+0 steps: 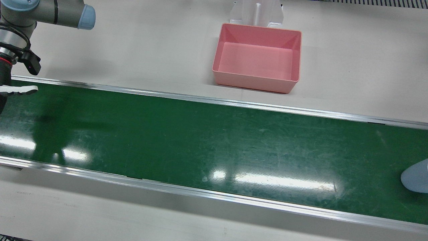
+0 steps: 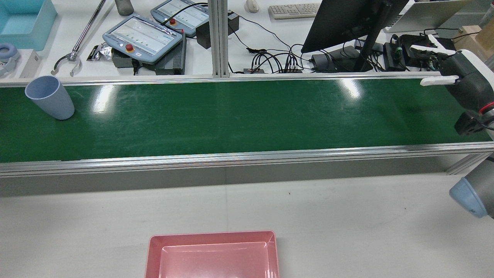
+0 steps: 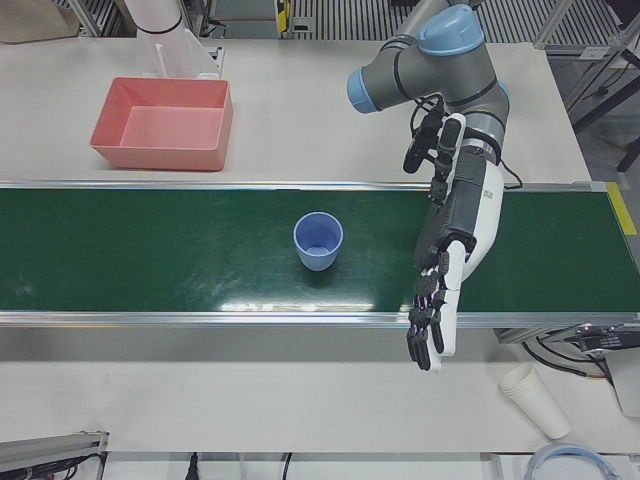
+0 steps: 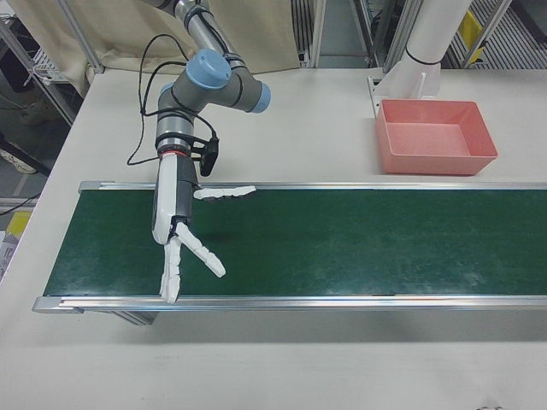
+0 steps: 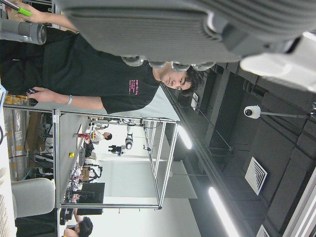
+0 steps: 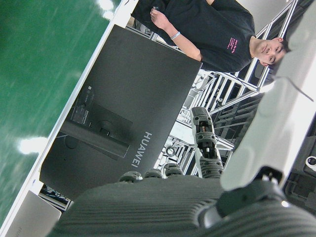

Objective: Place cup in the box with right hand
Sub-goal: 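Open the right hand and wait as the blue cup approaches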

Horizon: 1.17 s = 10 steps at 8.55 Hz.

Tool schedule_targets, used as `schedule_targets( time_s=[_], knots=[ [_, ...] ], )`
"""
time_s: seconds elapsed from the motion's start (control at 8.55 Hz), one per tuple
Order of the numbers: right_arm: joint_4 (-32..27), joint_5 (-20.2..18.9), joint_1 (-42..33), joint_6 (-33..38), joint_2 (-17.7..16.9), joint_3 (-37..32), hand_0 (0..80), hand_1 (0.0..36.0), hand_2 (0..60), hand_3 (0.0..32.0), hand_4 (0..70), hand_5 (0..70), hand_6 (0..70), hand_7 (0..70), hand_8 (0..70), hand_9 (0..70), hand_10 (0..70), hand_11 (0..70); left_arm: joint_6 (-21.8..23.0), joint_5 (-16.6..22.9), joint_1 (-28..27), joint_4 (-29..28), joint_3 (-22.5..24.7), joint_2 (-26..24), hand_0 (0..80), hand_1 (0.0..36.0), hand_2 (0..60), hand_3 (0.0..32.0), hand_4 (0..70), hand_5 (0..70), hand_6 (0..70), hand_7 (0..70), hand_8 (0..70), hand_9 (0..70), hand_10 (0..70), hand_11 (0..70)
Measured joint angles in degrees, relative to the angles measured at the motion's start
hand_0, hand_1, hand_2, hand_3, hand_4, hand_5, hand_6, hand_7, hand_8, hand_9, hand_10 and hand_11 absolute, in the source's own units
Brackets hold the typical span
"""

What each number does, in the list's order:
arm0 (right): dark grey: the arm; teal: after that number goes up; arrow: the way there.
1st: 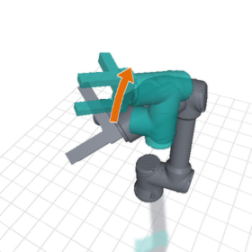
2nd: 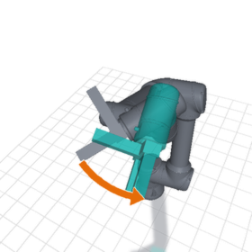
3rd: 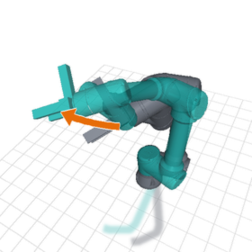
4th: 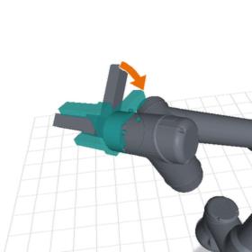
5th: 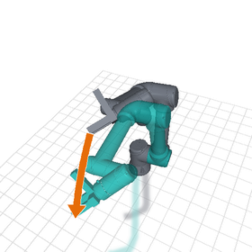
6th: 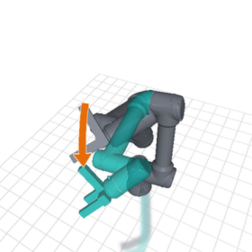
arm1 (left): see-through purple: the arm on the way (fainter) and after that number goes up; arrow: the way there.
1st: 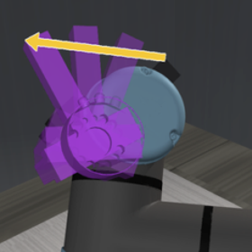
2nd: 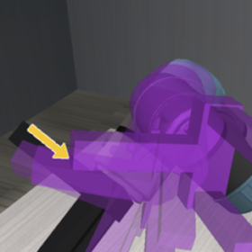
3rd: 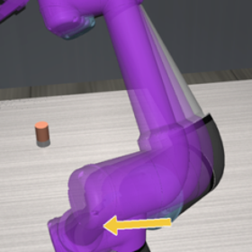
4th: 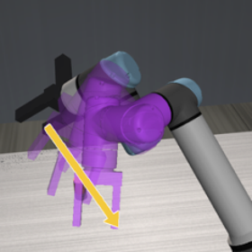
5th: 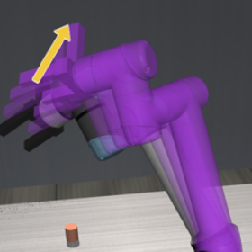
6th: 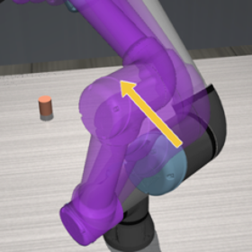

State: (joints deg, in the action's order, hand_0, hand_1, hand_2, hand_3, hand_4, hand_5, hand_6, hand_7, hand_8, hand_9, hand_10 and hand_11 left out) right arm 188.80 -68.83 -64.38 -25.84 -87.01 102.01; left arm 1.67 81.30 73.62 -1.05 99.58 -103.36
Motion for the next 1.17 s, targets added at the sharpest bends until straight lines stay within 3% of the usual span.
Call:
schedule_targets(
  time_s=[0.23,0.35,0.47,0.7,0.82,1.05,1.17],
  knots=[
    [0.00,-0.02,0.17,0.03,0.01,0.27,47.9,8.6,0.0,0.0,13.1,2.8,1.8,4.2,0.0,0.0,0.0,0.0,0.00,0.00,0.00,0.00,0.00,0.00,0.0,0.0,0.0,0.0,0.0,0.0,0.0,0.0,0.0,0.0,0.0,0.0],
    [0.02,-0.05,0.32,0.09,-0.02,0.43,46.9,10.4,6.1,0.0,10.6,2.8,1.7,3.9,0.0,0.0,0.0,0.0,0.00,0.00,-0.03,0.00,0.00,0.00,0.0,0.0,0.0,0.0,0.0,0.0,0.0,0.0,0.0,0.0,0.0,0.0],
    [0.02,-0.06,0.48,0.13,-0.05,0.50,48.2,8.8,0.0,0.0,12.7,2.8,1.6,3.2,0.0,0.0,0.0,0.0,0.00,0.00,-0.04,0.00,0.00,0.00,0.0,0.0,0.0,0.0,0.0,0.0,0.0,0.0,0.0,0.0,0.0,0.0],
    [0.00,-0.08,1.13,0.17,-0.20,0.37,46.9,10.4,6.1,0.0,10.1,2.8,1.6,2.8,0.0,0.0,0.0,0.0,0.00,0.00,0.00,-0.03,0.00,0.00,0.0,0.0,0.0,0.0,0.0,0.0,0.0,0.0,0.0,0.0,0.0,0.0],
    [0.00,-0.08,1.87,0.15,-0.23,0.17,48.0,8.6,0.0,0.0,12.3,2.8,1.6,2.8,0.0,0.0,0.0,0.0,0.00,0.00,0.02,-0.03,0.00,0.00,0.0,0.0,0.0,0.0,0.0,0.0,0.0,0.0,0.0,0.0,0.0,0.0],
    [-0.09,-0.08,2.70,0.63,-0.17,-0.26,46.4,12.5,12.4,0.0,7.8,3.0,1.6,3.2,0.0,0.0,0.0,0.0,0.00,0.00,0.03,-0.01,0.00,0.00,0.0,0.0,0.0,0.0,0.0,0.0,0.0,0.0,0.0,0.0,0.0,0.0],
    [-0.08,-0.08,2.92,1.23,-0.07,-0.39,47.9,10.0,3.0,0.0,11.9,2.8,1.8,5.0,0.0,0.0,0.0,0.0,0.00,0.00,0.03,0.00,0.00,0.00,0.0,0.0,0.0,0.0,0.0,0.0,0.0,0.0,0.0,0.0,0.0,0.0]
  ],
)
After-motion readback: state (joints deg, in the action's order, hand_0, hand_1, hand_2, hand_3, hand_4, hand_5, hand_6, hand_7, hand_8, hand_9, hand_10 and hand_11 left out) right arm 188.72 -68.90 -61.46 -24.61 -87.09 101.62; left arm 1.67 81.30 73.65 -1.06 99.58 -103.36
